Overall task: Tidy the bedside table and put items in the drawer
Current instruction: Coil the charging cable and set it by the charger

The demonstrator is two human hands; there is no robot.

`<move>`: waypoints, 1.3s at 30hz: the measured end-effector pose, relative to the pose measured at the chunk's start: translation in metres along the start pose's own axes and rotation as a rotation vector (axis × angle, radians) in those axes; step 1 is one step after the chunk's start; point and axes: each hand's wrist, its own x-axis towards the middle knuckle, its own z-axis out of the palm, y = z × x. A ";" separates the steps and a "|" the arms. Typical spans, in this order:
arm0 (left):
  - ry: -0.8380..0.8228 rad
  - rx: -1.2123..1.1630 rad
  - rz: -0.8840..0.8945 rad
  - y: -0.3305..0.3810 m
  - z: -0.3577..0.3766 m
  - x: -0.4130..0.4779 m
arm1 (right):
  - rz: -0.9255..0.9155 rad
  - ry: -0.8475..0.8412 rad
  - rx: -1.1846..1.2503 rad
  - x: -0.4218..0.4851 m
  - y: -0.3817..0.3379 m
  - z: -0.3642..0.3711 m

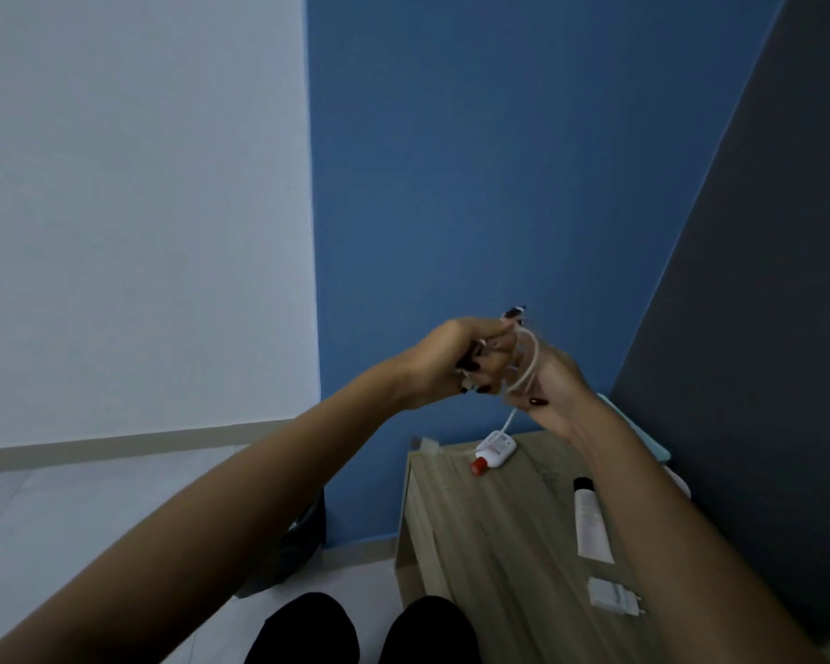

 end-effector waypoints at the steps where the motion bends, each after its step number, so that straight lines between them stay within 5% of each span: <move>1: 0.017 -0.094 0.010 0.002 -0.001 0.003 | 0.023 0.006 0.006 0.000 0.004 0.004; 6: 0.298 -0.365 0.166 0.024 -0.013 0.015 | -0.046 -0.037 -0.356 -0.012 0.022 0.033; 9: 0.462 -0.183 0.213 0.028 -0.018 0.023 | -0.136 -0.100 -0.610 -0.021 0.031 0.046; 17: 0.423 0.636 0.235 -0.015 -0.004 0.014 | -0.152 -0.189 -1.172 -0.033 0.024 0.052; 21: 0.441 0.583 0.255 -0.018 0.000 0.016 | -0.197 -0.263 -1.527 -0.033 0.030 0.045; 25: 0.428 0.137 0.288 -0.014 0.005 0.020 | -0.171 -0.253 -1.635 -0.038 0.030 0.041; 27: 0.439 0.272 0.281 -0.017 0.004 0.020 | -0.174 -0.249 -1.663 -0.041 0.028 0.040; 31: 0.392 0.978 0.158 -0.033 -0.006 0.015 | -0.111 -0.335 -1.698 -0.041 0.015 0.035; 39: 0.352 1.084 0.157 -0.029 -0.005 0.004 | -0.044 -0.249 -1.716 -0.040 -0.029 0.025</move>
